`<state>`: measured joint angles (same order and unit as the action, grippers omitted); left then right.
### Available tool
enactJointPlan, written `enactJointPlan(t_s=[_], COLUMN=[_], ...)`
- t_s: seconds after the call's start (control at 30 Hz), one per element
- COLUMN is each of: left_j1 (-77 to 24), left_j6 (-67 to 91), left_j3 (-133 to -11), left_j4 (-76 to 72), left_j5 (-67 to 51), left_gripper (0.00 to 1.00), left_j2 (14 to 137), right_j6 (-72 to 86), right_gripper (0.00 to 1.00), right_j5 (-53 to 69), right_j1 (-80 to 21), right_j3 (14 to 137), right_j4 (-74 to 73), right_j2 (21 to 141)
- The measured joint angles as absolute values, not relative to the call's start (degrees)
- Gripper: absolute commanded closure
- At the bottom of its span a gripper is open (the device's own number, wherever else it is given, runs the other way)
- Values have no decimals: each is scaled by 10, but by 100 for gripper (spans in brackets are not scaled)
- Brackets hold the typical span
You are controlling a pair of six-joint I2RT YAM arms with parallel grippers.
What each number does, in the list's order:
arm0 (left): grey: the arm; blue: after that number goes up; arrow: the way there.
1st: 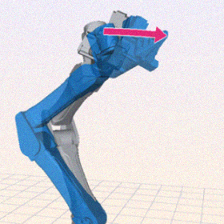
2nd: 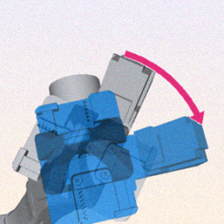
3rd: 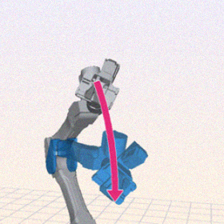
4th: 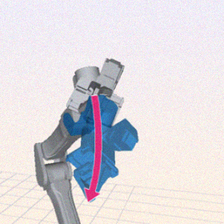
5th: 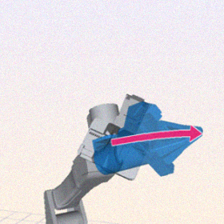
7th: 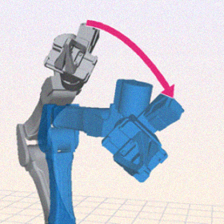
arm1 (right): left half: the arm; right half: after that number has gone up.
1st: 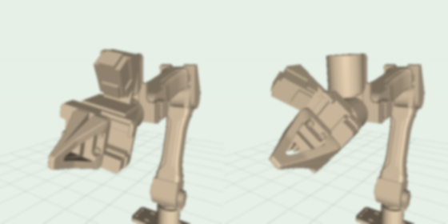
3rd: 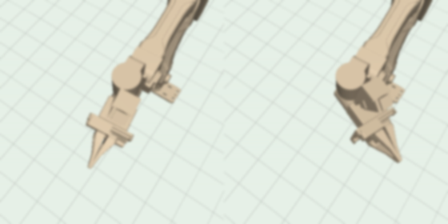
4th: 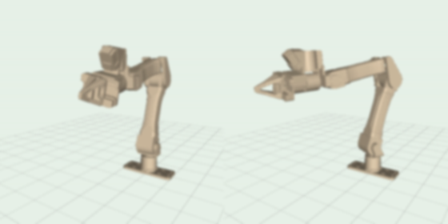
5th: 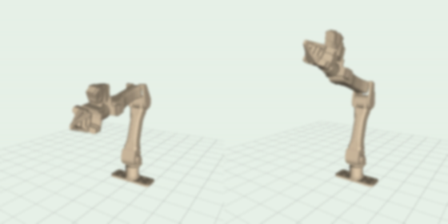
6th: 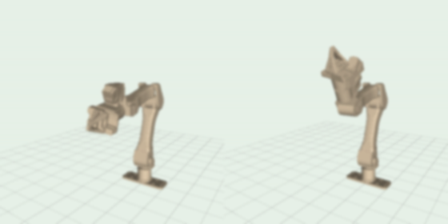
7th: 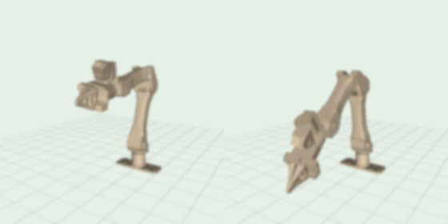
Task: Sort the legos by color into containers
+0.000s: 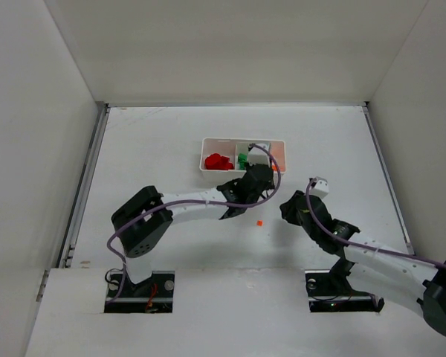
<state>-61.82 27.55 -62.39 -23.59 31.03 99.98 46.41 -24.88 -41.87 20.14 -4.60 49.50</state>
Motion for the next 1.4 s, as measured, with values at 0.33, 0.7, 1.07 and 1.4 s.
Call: enactJointPlan(t_s=[0.33, 0.7, 1.07, 1.4], left_j1=[-541, -516, -486, -461], left_j6=[264, 277, 307, 335], left_j3=[-731, -576, -358, -264], left_j4=[-219, -221, -225, -194], left_j5=[245, 225, 227, 227], left_gripper=[55, 55, 54, 54], left_j2=[1107, 934, 705, 611], right_j6=[489, 482, 489, 502], right_gripper=[64, 59, 62, 66], right_j5=[-258, -265, -301, -373], right_j1=[-470, -567, -594, -635], right_j3=[197, 238, 301, 358], right_j4=[-41, -29, -27, -63], right_j2=[538, 697, 784, 851])
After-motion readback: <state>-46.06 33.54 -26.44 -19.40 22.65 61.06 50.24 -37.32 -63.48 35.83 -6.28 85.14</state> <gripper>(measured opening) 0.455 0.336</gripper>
